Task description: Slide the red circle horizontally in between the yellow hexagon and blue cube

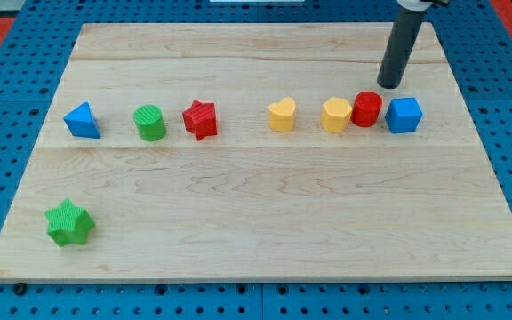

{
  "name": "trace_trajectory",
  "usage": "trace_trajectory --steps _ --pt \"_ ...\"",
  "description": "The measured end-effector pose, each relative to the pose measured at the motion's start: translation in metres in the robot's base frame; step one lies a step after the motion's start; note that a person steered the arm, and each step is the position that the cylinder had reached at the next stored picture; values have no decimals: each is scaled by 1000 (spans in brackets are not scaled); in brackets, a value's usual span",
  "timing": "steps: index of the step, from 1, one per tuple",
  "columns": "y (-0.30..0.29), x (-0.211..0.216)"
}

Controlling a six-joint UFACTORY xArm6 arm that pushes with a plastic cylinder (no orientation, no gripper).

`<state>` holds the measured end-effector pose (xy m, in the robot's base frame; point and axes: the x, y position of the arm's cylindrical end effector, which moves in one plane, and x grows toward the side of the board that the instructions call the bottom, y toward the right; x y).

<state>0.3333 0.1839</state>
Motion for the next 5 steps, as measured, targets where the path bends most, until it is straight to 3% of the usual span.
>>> trace_trajectory --steps 5 --pt "-39 25"
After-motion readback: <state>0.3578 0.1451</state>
